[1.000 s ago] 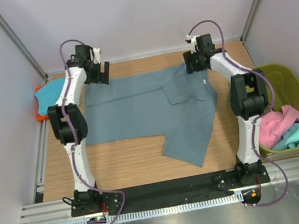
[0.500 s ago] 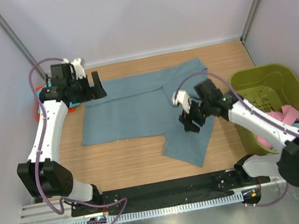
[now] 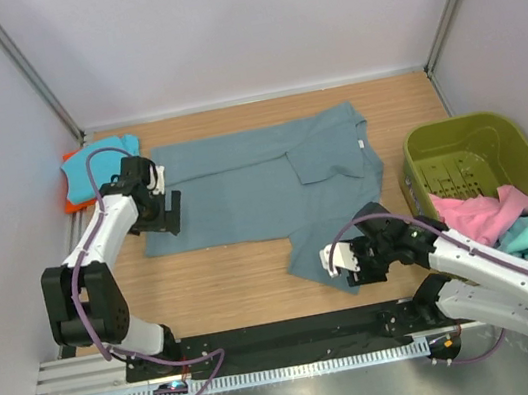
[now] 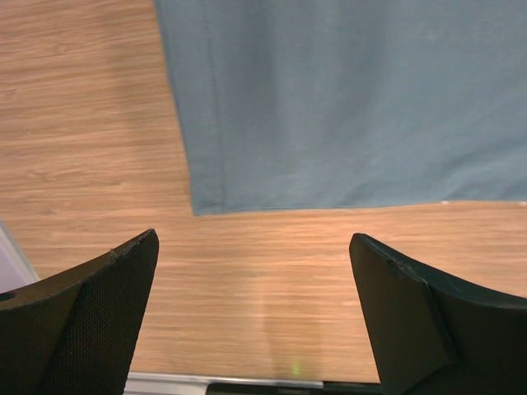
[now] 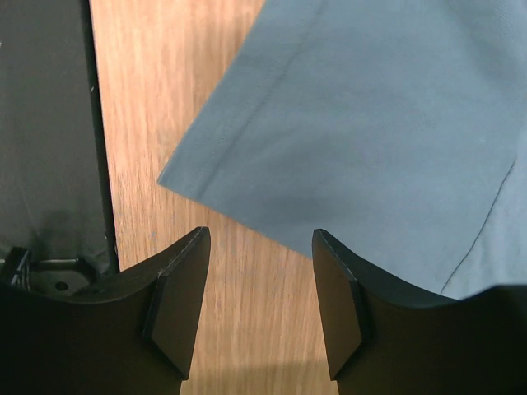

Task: Fold and stack the t-shirts
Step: Fold the tshirt

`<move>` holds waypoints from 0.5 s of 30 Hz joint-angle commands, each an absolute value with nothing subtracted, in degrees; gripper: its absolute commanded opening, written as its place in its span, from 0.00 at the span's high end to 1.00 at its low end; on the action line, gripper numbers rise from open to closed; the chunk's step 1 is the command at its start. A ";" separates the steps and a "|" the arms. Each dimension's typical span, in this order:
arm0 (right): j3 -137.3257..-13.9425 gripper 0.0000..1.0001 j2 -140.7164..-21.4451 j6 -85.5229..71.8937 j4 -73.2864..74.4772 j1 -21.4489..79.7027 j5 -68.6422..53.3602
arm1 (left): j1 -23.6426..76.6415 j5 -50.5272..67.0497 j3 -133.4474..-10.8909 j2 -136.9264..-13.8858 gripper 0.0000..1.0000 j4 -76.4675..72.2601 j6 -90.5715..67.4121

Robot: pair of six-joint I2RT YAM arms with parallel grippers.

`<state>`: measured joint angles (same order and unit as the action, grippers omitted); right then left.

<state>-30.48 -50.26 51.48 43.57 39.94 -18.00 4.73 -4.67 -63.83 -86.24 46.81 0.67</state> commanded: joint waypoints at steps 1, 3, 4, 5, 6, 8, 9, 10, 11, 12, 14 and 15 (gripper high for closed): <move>-29.36 0.42 -47.64 58.62 42.10 41.92 -16.52 | 4.57 -11.94 -62.32 -83.41 0.01 40.44 4.04; -29.18 0.42 -46.59 58.80 42.10 43.41 -17.14 | 4.48 -12.22 -61.26 -83.50 0.03 38.85 5.80; -28.92 0.42 -46.41 58.71 41.84 44.11 -17.49 | 4.48 -12.39 -61.09 -83.67 0.04 38.24 5.89; -28.83 0.42 -46.67 58.71 41.31 44.64 -17.58 | 4.48 -12.22 -61.08 -83.93 0.06 38.15 5.54; -28.83 0.43 -47.02 58.54 41.22 45.34 -17.67 | 4.48 -12.13 -61.17 -84.20 0.06 37.97 5.28; -29.44 0.44 -47.98 58.01 41.48 47.19 -17.93 | 4.48 -12.48 -61.52 -84.55 0.07 37.62 4.92; -29.70 0.45 -48.86 57.49 41.75 47.81 -18.28 | 4.48 -12.83 -61.78 -85.33 0.07 37.62 4.83; -30.32 0.45 -49.39 57.05 41.92 48.68 -18.80 | 4.48 -13.62 -62.05 -85.69 0.07 37.62 4.83; -30.58 0.45 -49.83 56.34 42.97 49.13 -20.20 | 4.40 -13.88 -62.57 -85.95 0.07 37.62 4.83; -30.59 0.45 -50.70 55.82 43.24 50.61 -20.65 | 4.31 -13.80 -63.01 -86.57 0.07 37.70 4.83; -30.59 0.45 -51.50 53.98 43.24 52.55 -20.48 | 3.96 -13.36 -64.15 -87.18 0.07 37.79 4.57; -30.32 0.46 -52.29 53.44 43.16 53.34 -20.30 | 3.96 -13.19 -64.51 -87.71 0.07 37.97 4.14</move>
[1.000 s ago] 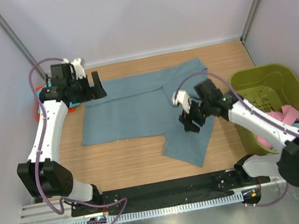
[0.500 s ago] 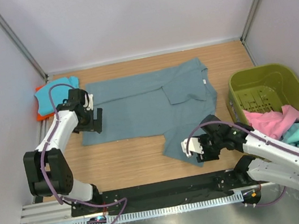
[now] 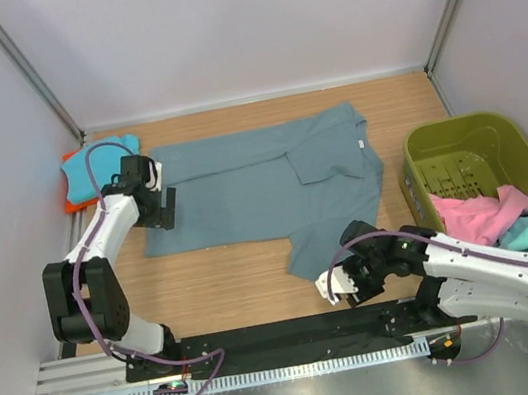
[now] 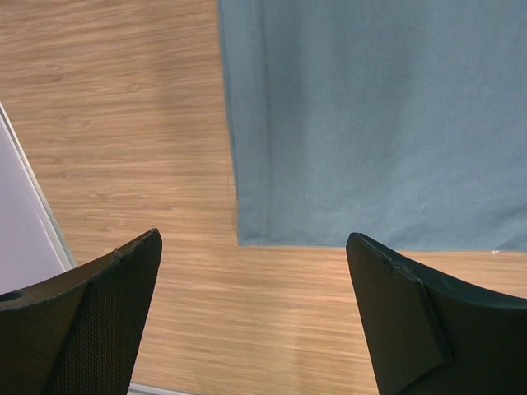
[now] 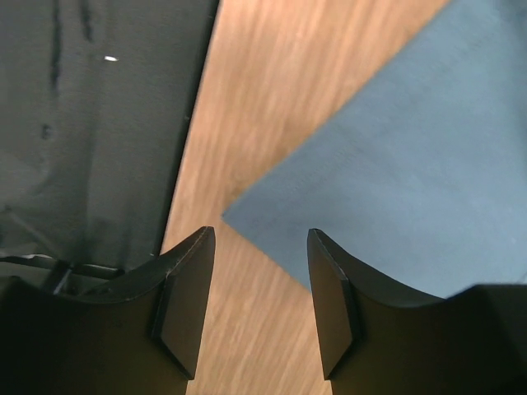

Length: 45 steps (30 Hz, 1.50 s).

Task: Fold and stack the t-shirts
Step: Fold the tshirt

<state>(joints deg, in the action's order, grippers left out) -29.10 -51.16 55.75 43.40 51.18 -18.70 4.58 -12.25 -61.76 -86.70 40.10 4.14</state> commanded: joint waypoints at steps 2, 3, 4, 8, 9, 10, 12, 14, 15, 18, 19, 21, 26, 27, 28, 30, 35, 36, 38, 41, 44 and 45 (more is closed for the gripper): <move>-29.89 0.46 -52.82 52.04 41.93 55.28 -19.26 | 3.96 -12.74 -65.13 -88.07 0.07 38.41 3.69; -29.45 0.46 -53.00 51.77 41.58 55.81 -18.73 | 3.87 -12.74 -65.47 -88.24 0.07 38.41 3.52; -29.10 0.46 -53.26 51.77 40.62 56.16 -18.46 | 3.87 -12.83 -65.48 -88.24 0.07 38.50 3.60; -28.39 0.48 -54.31 51.33 39.99 56.25 -18.02 | 3.69 -12.92 -65.65 -88.42 0.07 38.50 3.52; -28.39 0.48 -54.66 51.33 39.73 56.16 -17.84 | 3.52 -12.92 -65.65 -88.33 0.07 38.58 3.34; -28.39 0.49 -55.28 51.24 39.47 56.25 -17.67 | 3.34 -12.83 -65.74 -88.50 0.07 38.58 3.43; -28.30 0.51 -56.07 51.42 39.46 56.43 -17.14 | 2.99 -12.66 -65.48 -88.51 0.07 38.67 3.43; -28.21 0.52 -57.12 51.42 39.29 56.43 -16.88 | 2.38 -12.39 -65.48 -88.68 0.07 38.76 3.34; -28.13 0.52 -57.30 51.59 39.20 56.43 -16.79 | 2.20 -12.22 -65.57 -88.77 0.07 38.85 3.25; -27.42 0.53 -57.48 51.77 38.50 56.60 -16.35 | 1.58 -12.13 -65.57 -88.51 0.07 38.76 3.25; -27.25 0.55 -57.57 51.85 38.24 56.60 -16.17 | 1.23 -12.13 -65.65 -88.51 0.07 38.67 3.16; -27.16 0.60 -58.01 52.12 37.88 56.69 -15.91 | 0.71 -11.78 -65.39 -88.59 0.07 38.67 2.99; -26.63 0.68 -59.15 52.12 36.92 56.69 -14.85 | -2.02 -9.94 -64.51 -88.94 0.07 39.11 2.29; -26.63 0.69 -59.15 52.03 36.65 56.69 -14.77 | -3.07 -9.32 -64.51 -89.29 0.07 39.29 1.59; -26.46 0.71 -58.98 52.21 36.39 56.69 -14.59 | -3.60 -7.84 -64.51 -89.56 0.07 39.81 1.23; -26.54 0.78 -58.80 51.86 35.86 56.69 -13.98 | -5.26 -5.90 -64.69 -89.82 0.07 40.60 0.27; -27.16 0.99 -57.83 50.28 35.25 56.69 -12.13 | -9.66 7.69 -65.48 -91.66 0.04 45.42 -1.93; -27.25 0.99 -57.57 49.32 35.07 56.78 -12.04 | -10.97 9.74 -66.35 -92.63 0.07 46.40 -2.02; -27.77 0.99 -57.13 48.43 35.07 56.69 -11.43 | -12.73 13.95 -66.97 -95.53 0.18 48.77 -1.67; -27.77 0.99 -56.69 48.08 34.89 56.69 -10.81 | -15.37 17.39 -67.94 -98.78 0.26 49.48 -1.76; -27.69 0.99 -56.08 47.55 34.46 56.69 -10.28 | -16.96 19.76 -69.78 -102.12 0.34 50.80 -1.32; -27.77 0.99 -56.07 47.29 34.37 56.60 -10.20 | -17.22 20.30 -70.31 -103.09 0.37 51.32 -0.97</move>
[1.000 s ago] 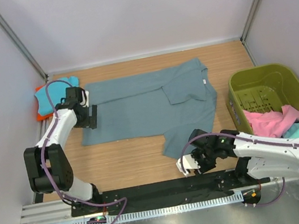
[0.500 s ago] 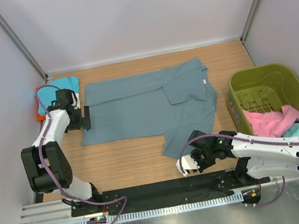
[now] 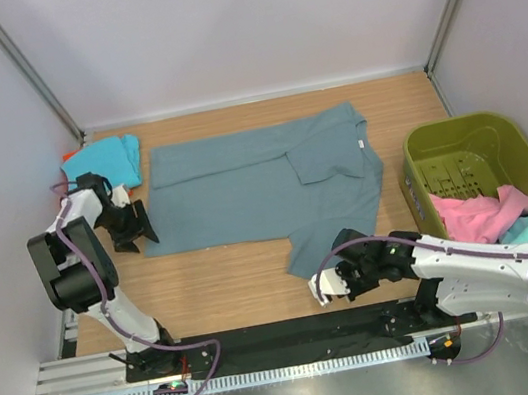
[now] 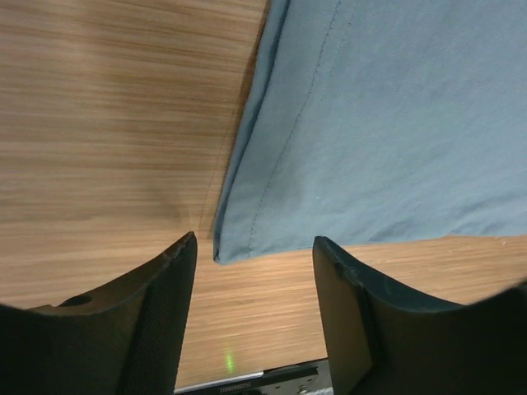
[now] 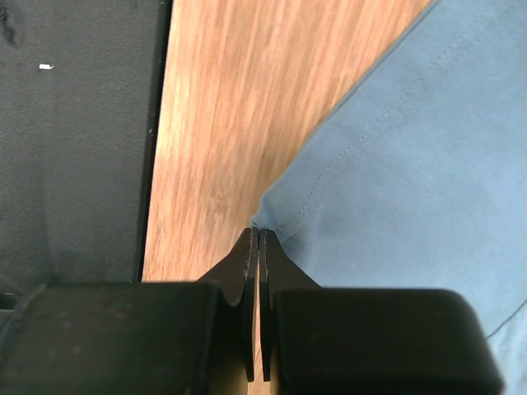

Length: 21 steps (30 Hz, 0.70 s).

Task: Fold and stack the t-shirts
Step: Fold the tshirt

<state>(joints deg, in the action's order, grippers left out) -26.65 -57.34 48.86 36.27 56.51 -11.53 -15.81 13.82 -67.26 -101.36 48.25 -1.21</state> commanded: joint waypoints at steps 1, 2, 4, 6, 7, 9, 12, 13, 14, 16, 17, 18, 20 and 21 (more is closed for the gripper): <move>-27.77 0.99 -55.99 47.11 34.37 56.69 -10.11 | -17.23 20.65 -70.83 -103.70 0.42 52.29 -0.71; -27.86 0.99 -55.90 47.02 34.37 56.60 -10.02 | -17.40 20.92 -70.84 -104.49 0.43 52.56 -0.36; -27.86 0.99 -55.90 46.93 34.28 56.60 -10.02 | -17.58 21.01 -70.23 -104.50 0.44 52.30 -0.35; -27.77 0.99 -55.72 46.93 34.10 56.51 -10.02 | -17.67 20.92 -69.52 -104.33 0.46 51.86 -0.61; -27.77 0.98 -55.72 46.93 34.10 56.51 -10.11 | -17.75 20.83 -69.35 -104.33 0.46 51.68 -0.62; -27.77 0.98 -55.72 46.85 34.10 56.60 -9.93 | -17.67 20.48 -69.52 -104.59 0.47 51.42 -0.70; -27.77 0.99 -55.90 46.67 34.10 56.60 -9.93 | -17.84 19.17 -69.96 -104.94 0.49 52.12 -0.62; -27.60 0.99 -55.72 46.67 34.01 56.51 -9.93 | -17.84 18.81 -70.05 -104.94 0.50 52.38 -0.53; -27.60 0.99 -55.72 46.58 33.84 56.51 -9.76 | -18.10 18.37 -70.05 -104.77 0.50 52.73 -0.53; -27.51 0.98 -55.29 46.41 33.58 56.43 -9.76 | -18.19 17.06 -69.52 -103.54 0.51 52.91 -0.53; -27.51 0.99 -55.20 46.41 33.49 56.25 -9.67 | -18.11 15.57 -69.35 -103.01 0.51 53.00 -0.53; -27.42 0.98 -55.11 46.32 33.40 56.25 -9.67 | -18.11 15.12 -69.26 -102.83 0.51 53.26 -0.35; -27.16 0.98 -54.84 46.32 32.96 55.90 -9.58 | -18.11 15.20 -69.08 -102.83 0.51 54.23 -0.26; -27.07 0.98 -54.84 46.32 32.87 55.81 -9.49 | -18.28 15.21 -69.00 -103.09 0.51 54.40 -0.26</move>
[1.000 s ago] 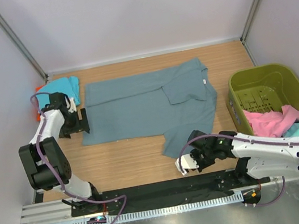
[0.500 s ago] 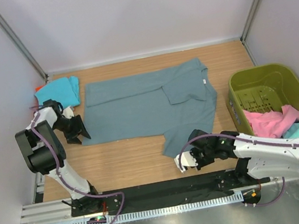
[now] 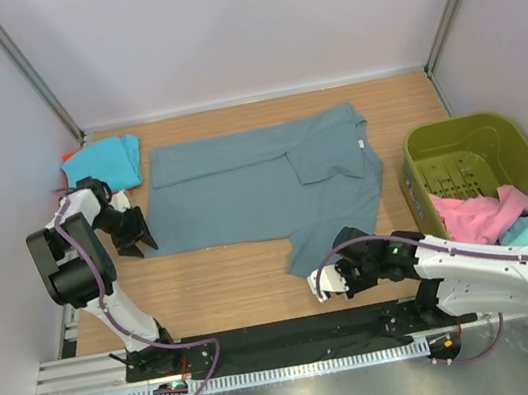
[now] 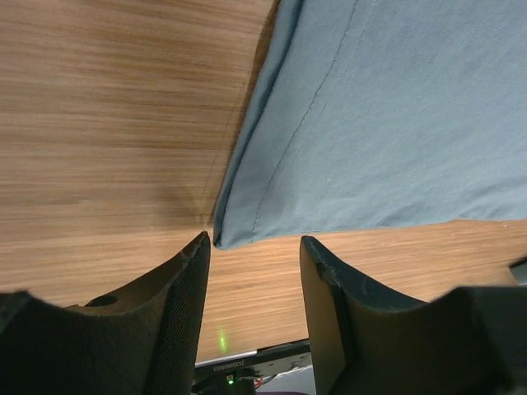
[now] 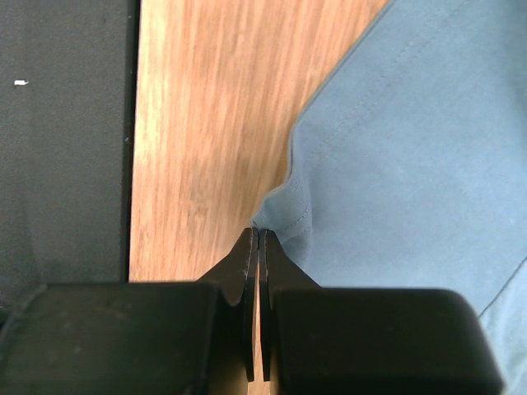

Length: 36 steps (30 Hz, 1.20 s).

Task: Fold and stack the t-shirts
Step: Fold the tshirt

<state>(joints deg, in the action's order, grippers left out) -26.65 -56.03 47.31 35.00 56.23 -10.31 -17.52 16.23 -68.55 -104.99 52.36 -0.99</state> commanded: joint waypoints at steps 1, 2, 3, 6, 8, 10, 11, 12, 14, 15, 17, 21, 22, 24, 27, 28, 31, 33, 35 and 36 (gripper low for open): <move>-27.07 0.98 -54.76 46.32 32.87 55.72 -9.58 | -18.28 15.21 -68.65 -103.44 0.51 54.14 -0.26; -26.98 0.98 -54.76 46.23 32.70 55.64 -9.58 | -18.28 15.21 -68.64 -103.71 0.51 53.88 -0.26; -27.07 0.99 -54.76 46.32 32.70 55.63 -9.58 | -18.19 15.29 -68.56 -104.06 0.53 53.70 -0.26; -27.07 0.99 -54.75 46.23 32.87 55.46 -9.49 | -18.28 15.73 -68.82 -104.94 0.58 53.09 -0.26; -27.16 0.98 -54.75 46.23 32.87 55.46 -9.49 | -18.28 15.56 -68.82 -105.12 0.61 52.91 -0.26; -27.07 0.99 -54.67 46.14 32.78 55.28 -9.40 | -18.19 15.82 -68.82 -105.29 0.71 53.26 -0.26; -27.07 0.98 -54.58 46.23 32.70 55.28 -9.32 | -18.19 15.82 -68.91 -105.29 0.73 53.35 -0.26; -27.07 0.99 -54.58 46.14 32.61 55.20 -9.32 | -18.19 15.82 -68.73 -105.12 0.76 53.44 -0.26; -26.89 0.99 -54.49 46.14 32.52 54.93 -9.14 | -18.19 15.91 -68.56 -104.68 0.78 53.26 -0.26; -26.89 0.98 -54.41 46.14 32.35 54.76 -9.14 | -18.19 15.91 -68.38 -104.50 0.80 53.35 -0.26; -26.89 0.98 -54.40 46.05 32.43 54.23 -9.05 | -18.19 16.00 -68.29 -104.50 0.83 53.26 -0.26; -27.07 0.99 -54.23 45.88 32.52 53.44 -8.88 | -18.28 16.08 -68.29 -105.03 0.90 53.18 -0.26; -26.90 0.98 -54.23 45.88 32.52 53.18 -8.88 | -18.28 16.17 -68.38 -105.12 0.91 53.26 -0.26; -26.98 0.98 -54.14 45.97 32.61 52.56 -8.79 | -18.19 16.08 -68.47 -105.29 0.94 53.35 -0.26; -26.98 0.99 -54.14 45.88 32.52 51.77 -8.88 | -18.19 16.00 -68.38 -105.38 1.00 53.35 -0.26; -26.98 0.99 -54.05 45.88 32.61 51.68 -8.79 | -18.19 16.08 -68.38 -105.21 1.00 53.35 -0.26; -27.59 0.99 -53.96 45.10 32.52 50.80 -8.44 | -18.19 16.35 -68.47 -104.42 1.00 53.52 -0.26; -28.65 0.99 -53.88 44.12 32.87 49.32 -8.26 | -18.19 16.43 -68.90 -102.93 1.00 54.05 1.41; -31.54 0.98 -53.88 42.20 33.13 47.56 -7.65 | -18.11 16.79 -70.21 -100.30 1.00 54.58 1.67; -32.86 0.98 -53.96 41.67 33.48 46.50 -7.82 | -18.11 16.87 -70.75 -99.41 1.00 55.19 2.02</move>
